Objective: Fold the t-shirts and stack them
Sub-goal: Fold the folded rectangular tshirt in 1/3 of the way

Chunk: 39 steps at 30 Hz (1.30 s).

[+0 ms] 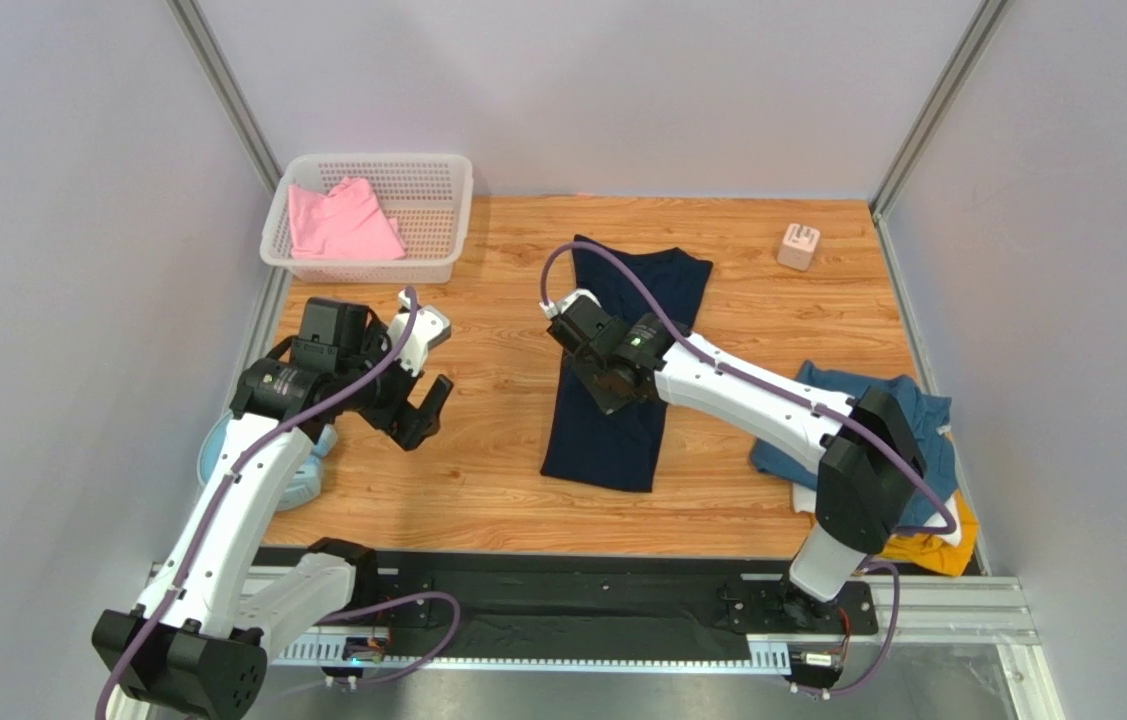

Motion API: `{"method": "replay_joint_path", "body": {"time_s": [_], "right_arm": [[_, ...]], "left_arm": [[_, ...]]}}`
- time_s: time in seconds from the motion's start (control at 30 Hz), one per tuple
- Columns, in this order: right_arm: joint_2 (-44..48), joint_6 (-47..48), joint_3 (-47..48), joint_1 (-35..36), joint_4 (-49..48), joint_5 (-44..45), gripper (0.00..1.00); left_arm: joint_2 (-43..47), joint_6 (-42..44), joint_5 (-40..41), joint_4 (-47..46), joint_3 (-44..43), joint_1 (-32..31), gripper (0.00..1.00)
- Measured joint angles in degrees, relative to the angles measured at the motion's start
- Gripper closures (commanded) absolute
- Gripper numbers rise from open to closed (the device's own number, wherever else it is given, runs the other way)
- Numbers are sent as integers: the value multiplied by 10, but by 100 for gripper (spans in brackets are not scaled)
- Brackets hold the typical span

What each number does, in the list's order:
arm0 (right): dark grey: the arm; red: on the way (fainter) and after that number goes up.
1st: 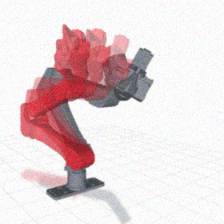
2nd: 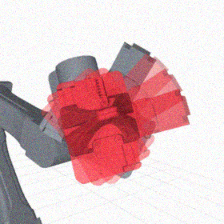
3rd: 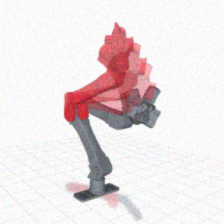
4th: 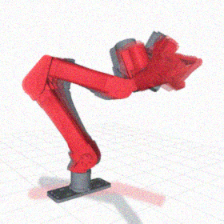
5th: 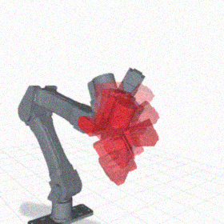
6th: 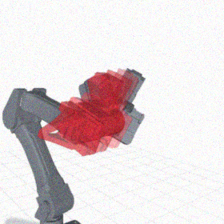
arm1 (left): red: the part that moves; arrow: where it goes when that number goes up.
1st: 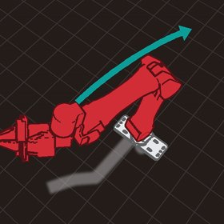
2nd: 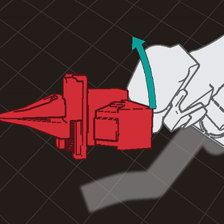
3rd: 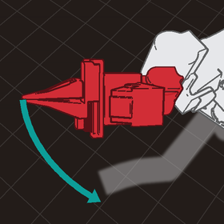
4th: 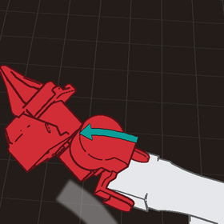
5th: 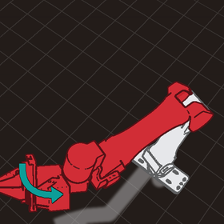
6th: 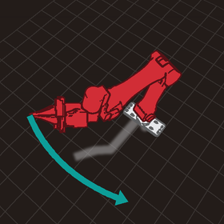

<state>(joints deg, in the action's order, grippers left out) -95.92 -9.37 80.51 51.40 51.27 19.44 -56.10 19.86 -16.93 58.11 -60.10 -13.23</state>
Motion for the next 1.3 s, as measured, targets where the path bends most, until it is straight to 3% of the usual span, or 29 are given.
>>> {"method": "replay_joint_path", "body": {"time_s": [0.3,0.33,0.43,0.53,0.63,0.77,1.03,1.17,1.3], "right_arm": [[-74,31,48,-78,-32,-27,100],[-84,34,53,-87,-37,-33,96],[-114,39,65,-105,-43,-45,54],[-144,42,74,-116,-46,-44,36],[-168,40,85,-118,-42,-20,24],[-178,36,122,-121,-22,31,21],[-176,-4,288,-150,35,130,23],[-125,-45,234,-156,35,10,27],[-39,-82,58,-155,-15,-169,28]], "left_arm": [[0,2,-6,8,0,0,0],[0,3,-7,8,0,0,0],[0,4,-8,9,0,0,0],[0,5,-10,9,0,0,0],[0,6,-14,9,0,0,0],[0,6,-22,9,0,1,0],[5,7,-27,15,0,1,0],[11,7,-31,22,0,1,0],[12,6,-40,36,-7,1,0]]}}
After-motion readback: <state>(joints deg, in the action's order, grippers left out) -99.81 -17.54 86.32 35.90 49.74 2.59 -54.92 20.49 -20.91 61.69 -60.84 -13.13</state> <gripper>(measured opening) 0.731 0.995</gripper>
